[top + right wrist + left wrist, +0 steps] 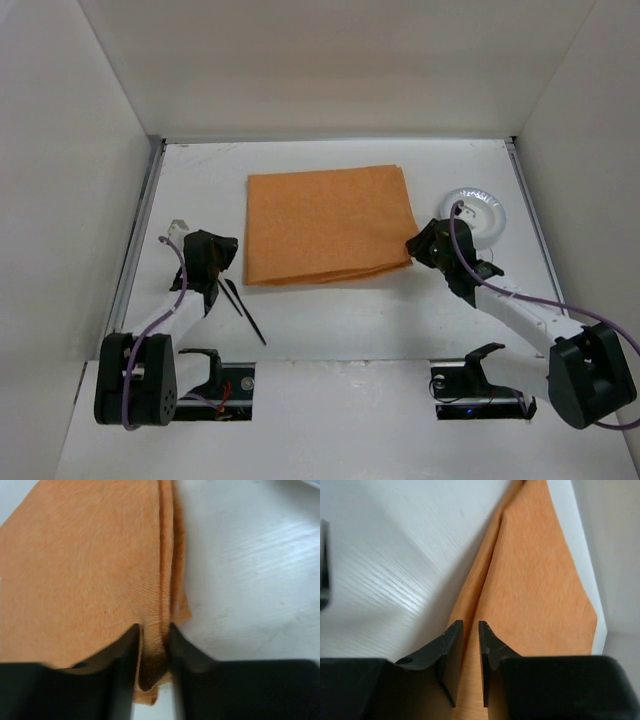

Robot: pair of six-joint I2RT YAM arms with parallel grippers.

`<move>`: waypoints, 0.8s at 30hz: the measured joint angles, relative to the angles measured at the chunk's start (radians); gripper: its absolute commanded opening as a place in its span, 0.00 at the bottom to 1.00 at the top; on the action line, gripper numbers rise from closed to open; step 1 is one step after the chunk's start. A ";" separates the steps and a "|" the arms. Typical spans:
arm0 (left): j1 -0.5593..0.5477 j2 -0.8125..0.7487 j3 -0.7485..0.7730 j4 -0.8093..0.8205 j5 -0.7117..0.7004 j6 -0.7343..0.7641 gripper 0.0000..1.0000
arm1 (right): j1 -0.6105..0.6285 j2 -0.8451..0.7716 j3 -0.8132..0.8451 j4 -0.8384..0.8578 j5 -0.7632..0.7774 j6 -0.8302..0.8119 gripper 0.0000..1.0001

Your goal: Set the dinner table for one person

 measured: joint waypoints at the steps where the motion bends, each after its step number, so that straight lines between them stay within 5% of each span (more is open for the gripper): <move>1: 0.013 -0.024 -0.003 -0.013 -0.021 0.000 0.20 | -0.004 -0.001 -0.011 -0.001 0.018 -0.001 0.50; 8: 0.006 -0.192 0.006 -0.105 -0.104 0.023 0.26 | -0.008 -0.103 -0.060 -0.080 0.088 -0.029 0.68; 10: -0.039 -0.200 0.028 -0.126 -0.125 0.026 0.27 | -0.011 -0.158 -0.059 -0.088 0.119 -0.040 0.63; 15: -0.258 -0.081 0.097 -0.122 -0.146 0.026 0.30 | 0.009 -0.090 0.008 -0.080 0.141 -0.060 0.28; 21: -0.407 0.128 0.107 -0.091 -0.151 0.013 0.29 | 0.144 0.189 0.130 0.002 0.068 -0.081 0.27; 24: -0.422 0.175 0.104 -0.082 -0.153 0.006 0.29 | 0.179 0.358 0.256 0.057 0.011 -0.091 0.18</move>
